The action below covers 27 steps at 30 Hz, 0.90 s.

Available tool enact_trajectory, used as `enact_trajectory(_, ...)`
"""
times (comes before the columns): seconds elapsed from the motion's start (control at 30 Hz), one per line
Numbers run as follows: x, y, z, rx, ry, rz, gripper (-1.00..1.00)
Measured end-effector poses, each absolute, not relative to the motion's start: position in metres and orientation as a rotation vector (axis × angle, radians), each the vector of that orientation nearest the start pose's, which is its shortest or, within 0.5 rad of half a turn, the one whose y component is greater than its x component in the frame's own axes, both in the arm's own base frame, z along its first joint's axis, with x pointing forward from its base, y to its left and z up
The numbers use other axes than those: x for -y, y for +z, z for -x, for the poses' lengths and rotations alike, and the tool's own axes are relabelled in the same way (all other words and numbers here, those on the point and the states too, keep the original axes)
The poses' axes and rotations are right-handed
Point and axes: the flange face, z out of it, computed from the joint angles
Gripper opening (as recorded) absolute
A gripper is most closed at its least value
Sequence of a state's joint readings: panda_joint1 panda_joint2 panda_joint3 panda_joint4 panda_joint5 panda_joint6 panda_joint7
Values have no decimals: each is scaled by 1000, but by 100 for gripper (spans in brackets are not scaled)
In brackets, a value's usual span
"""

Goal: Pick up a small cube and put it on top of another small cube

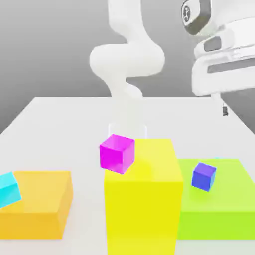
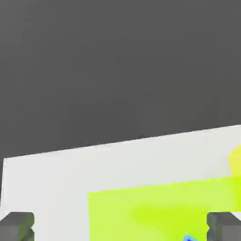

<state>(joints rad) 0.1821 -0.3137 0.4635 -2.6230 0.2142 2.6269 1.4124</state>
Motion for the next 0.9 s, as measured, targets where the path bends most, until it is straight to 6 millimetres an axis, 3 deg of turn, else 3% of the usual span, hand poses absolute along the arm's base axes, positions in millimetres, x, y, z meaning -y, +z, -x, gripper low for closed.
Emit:
enact_trajectory(0.13,-293,301,-303,-1385,-115,2633,0)
enact_trajectory(0.33,-318,206,-202,-1469,-10,2756,0)
enact_trajectory(0.53,-313,148,-201,-1530,3,2741,0)
enact_trajectory(0.57,-313,139,-201,-1531,3,2742,-100)
enact_trajectory(0.77,-312,134,-200,-1529,4,2741,-100)
enact_trajectory(0.9,-314,159,-201,-1530,3,2740,-100)
